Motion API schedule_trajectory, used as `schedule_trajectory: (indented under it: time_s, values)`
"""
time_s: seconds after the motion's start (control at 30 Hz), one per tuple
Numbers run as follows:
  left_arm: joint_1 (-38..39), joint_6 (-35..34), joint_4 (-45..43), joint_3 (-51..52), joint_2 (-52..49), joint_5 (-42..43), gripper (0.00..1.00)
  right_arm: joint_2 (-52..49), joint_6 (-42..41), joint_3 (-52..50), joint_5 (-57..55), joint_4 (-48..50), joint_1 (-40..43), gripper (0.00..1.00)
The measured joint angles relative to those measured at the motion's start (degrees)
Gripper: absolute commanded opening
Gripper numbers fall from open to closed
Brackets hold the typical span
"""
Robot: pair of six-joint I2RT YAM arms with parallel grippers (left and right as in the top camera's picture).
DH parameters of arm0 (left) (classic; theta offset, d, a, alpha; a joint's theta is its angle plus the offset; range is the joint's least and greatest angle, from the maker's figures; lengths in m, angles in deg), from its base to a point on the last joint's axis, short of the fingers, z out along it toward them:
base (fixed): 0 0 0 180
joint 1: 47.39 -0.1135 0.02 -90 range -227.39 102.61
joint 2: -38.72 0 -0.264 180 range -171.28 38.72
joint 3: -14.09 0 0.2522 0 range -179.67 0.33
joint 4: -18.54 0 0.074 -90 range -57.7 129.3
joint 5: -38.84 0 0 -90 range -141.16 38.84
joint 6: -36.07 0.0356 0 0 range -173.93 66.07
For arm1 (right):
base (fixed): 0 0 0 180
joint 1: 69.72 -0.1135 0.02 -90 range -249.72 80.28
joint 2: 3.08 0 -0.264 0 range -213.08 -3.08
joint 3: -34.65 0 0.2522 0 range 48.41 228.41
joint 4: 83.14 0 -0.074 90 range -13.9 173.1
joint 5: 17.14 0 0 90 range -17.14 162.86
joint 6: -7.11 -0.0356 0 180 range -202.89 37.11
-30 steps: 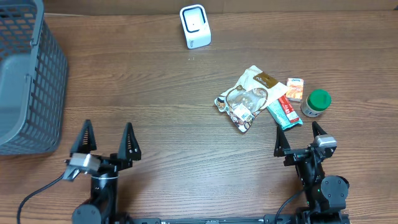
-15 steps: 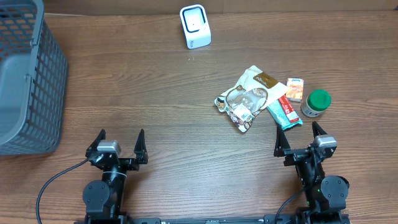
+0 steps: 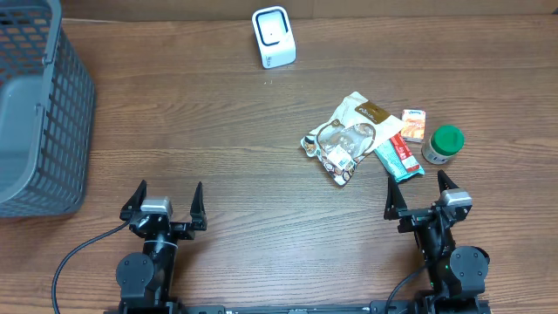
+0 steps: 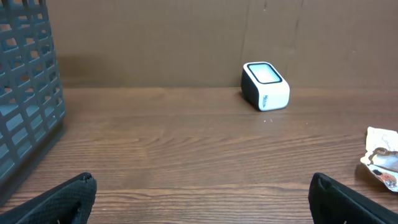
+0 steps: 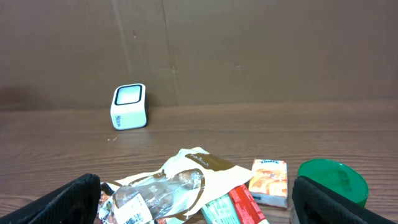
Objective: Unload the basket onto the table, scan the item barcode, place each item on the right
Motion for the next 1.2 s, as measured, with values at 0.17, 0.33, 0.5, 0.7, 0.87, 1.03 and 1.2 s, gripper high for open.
schedule_trajectory:
  time_s: [0.17, 0.33, 0.5, 0.7, 0.87, 1.03, 1.2]
  values:
    - [0.0, 0.6, 0.0, 0.0, 0.0, 0.0, 1.00, 0.0, 0.0, 0.0, 0.0, 0.0, 0.0, 1.00]
    - [0.0, 0.7, 0.0, 0.0, 0.0, 0.0, 1.00, 0.0, 0.0, 0.0, 0.0, 0.0, 0.0, 1.00]
    - [0.0, 0.7, 0.0, 0.0, 0.0, 0.0, 1.00, 0.0, 0.0, 0.0, 0.0, 0.0, 0.0, 1.00]
    - [0.0, 0.7, 0.0, 0.0, 0.0, 0.0, 1.00, 0.0, 0.0, 0.0, 0.0, 0.0, 0.0, 1.00]
    - [0.0, 0.7, 0.0, 0.0, 0.0, 0.0, 1.00, 0.0, 0.0, 0.0, 0.0, 0.0, 0.0, 1.00]
    - [0.0, 0.7, 0.0, 0.0, 0.0, 0.0, 1.00, 0.0, 0.0, 0.0, 0.0, 0.0, 0.0, 1.00]
    - [0.0, 0.7, 0.0, 0.0, 0.0, 0.0, 1.00, 0.0, 0.0, 0.0, 0.0, 0.0, 0.0, 1.00]
